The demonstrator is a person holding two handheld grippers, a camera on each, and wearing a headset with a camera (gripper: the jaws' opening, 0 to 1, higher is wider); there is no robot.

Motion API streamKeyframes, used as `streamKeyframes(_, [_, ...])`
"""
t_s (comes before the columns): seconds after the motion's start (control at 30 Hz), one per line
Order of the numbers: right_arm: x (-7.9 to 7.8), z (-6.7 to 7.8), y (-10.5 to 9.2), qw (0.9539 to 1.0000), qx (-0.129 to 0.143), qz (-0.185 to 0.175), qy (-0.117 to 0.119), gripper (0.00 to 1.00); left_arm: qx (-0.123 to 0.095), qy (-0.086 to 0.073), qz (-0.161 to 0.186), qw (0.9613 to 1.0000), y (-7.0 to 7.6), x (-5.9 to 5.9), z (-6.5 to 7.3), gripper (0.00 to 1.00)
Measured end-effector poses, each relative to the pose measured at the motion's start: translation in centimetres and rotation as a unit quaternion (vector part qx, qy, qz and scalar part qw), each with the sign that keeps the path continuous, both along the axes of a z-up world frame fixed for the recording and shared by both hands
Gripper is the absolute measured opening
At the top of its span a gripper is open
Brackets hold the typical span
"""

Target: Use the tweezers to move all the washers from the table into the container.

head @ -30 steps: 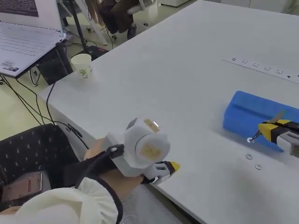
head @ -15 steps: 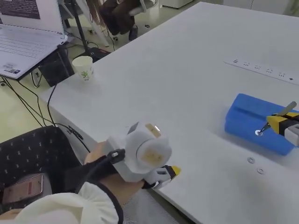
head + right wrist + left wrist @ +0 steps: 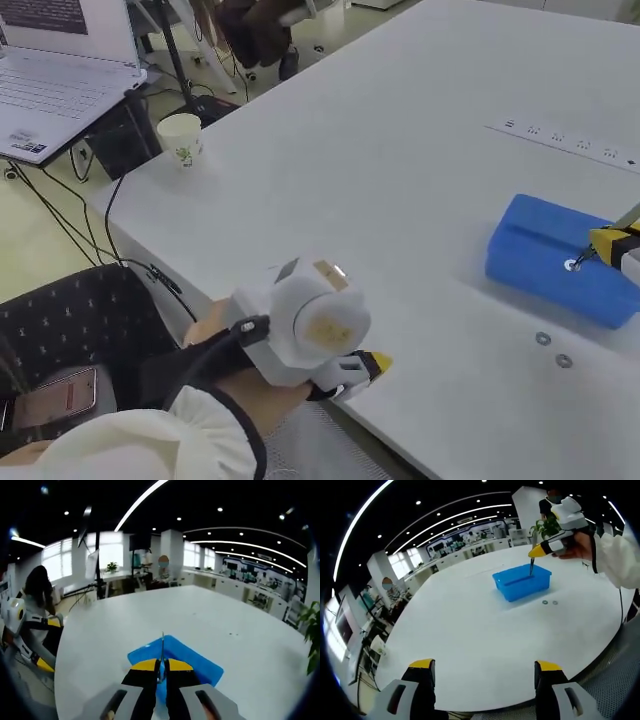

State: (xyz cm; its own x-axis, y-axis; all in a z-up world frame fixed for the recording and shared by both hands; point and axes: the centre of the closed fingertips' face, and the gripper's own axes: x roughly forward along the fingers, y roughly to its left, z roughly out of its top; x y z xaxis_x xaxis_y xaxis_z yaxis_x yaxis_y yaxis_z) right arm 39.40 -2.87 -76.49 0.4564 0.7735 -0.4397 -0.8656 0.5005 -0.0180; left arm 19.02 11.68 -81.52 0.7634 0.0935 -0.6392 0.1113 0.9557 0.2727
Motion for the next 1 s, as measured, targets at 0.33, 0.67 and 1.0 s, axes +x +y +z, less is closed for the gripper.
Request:
streamKeyframes(0.33, [1.0,-2.9,0.1,0.9995,-0.023,-0.008,0.017,0.02,-0.003,-0.003,0.001,1.0000,0.1,0.1,-0.1,0.83])
streamKeyframes(0.67, [1.3,-4.6,-0.2,0.9989,-0.038,-0.013,0.023,0.02,-0.002,-0.002,0.001,1.0000,0.0,-0.1,0.2,0.83])
streamKeyframes(1.0, [1.2,-5.5,-0.4,0.9986,-0.048,-0.012,0.018,0.02,0.000,0.000,0.002,1.0000,0.0,0.0,0.1,0.83])
